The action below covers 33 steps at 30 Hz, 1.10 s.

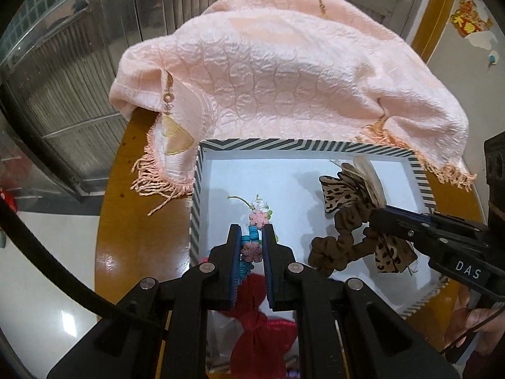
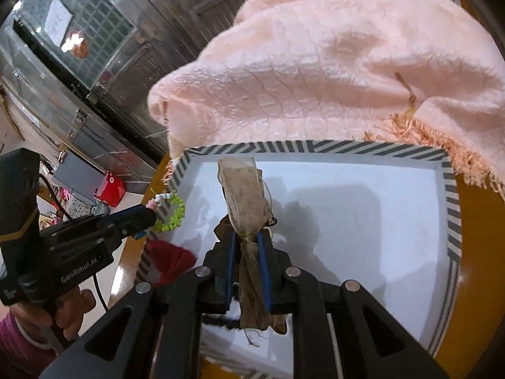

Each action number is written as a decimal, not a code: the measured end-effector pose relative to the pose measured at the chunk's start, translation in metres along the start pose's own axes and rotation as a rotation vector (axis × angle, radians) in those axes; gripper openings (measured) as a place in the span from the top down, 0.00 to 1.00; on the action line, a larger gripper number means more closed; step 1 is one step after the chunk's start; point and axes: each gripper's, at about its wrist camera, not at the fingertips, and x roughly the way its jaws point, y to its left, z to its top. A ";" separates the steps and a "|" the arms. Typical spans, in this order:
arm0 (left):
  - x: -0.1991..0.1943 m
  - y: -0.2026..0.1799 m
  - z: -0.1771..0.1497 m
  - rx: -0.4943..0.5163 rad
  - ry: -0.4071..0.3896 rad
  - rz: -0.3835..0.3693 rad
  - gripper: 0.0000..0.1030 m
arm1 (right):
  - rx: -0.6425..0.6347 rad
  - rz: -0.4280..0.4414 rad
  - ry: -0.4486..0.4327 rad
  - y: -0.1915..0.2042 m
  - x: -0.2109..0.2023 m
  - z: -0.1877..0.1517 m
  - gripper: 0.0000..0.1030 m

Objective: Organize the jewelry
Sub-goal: 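Lower both items into the box and open both tools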

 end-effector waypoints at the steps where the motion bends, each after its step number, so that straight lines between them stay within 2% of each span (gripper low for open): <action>1: 0.004 0.000 0.001 -0.003 0.005 0.000 0.94 | 0.007 -0.001 0.005 -0.003 0.004 0.002 0.86; 10: 0.037 0.008 0.004 -0.071 0.053 -0.012 0.93 | 0.029 -0.018 0.051 -0.017 0.040 0.009 0.85; 13: 0.043 0.013 0.003 -0.101 0.071 -0.025 0.93 | 0.031 -0.041 0.059 -0.017 0.044 0.006 0.81; 15: 0.045 0.014 0.003 -0.098 0.083 -0.020 0.85 | 0.032 -0.057 0.060 -0.016 0.041 0.004 0.74; 16: 0.044 0.015 0.002 -0.099 0.085 -0.023 0.80 | 0.029 -0.060 0.054 -0.016 0.038 0.003 0.66; 17: 0.042 0.016 0.002 -0.105 0.082 -0.033 0.73 | 0.024 -0.065 0.044 -0.017 0.033 0.001 0.57; 18: 0.040 0.017 0.001 -0.110 0.077 -0.044 0.69 | 0.022 -0.070 0.034 -0.017 0.028 0.000 0.54; 21: 0.027 0.019 -0.001 -0.110 0.058 -0.052 0.64 | 0.015 -0.074 0.015 -0.015 0.010 -0.003 0.54; 27: -0.002 0.013 -0.010 -0.064 0.015 -0.020 0.63 | -0.040 -0.078 0.018 0.001 -0.018 -0.020 0.53; 33: -0.028 0.009 -0.030 -0.042 -0.013 -0.009 0.63 | -0.058 -0.080 -0.005 0.019 -0.040 -0.037 0.45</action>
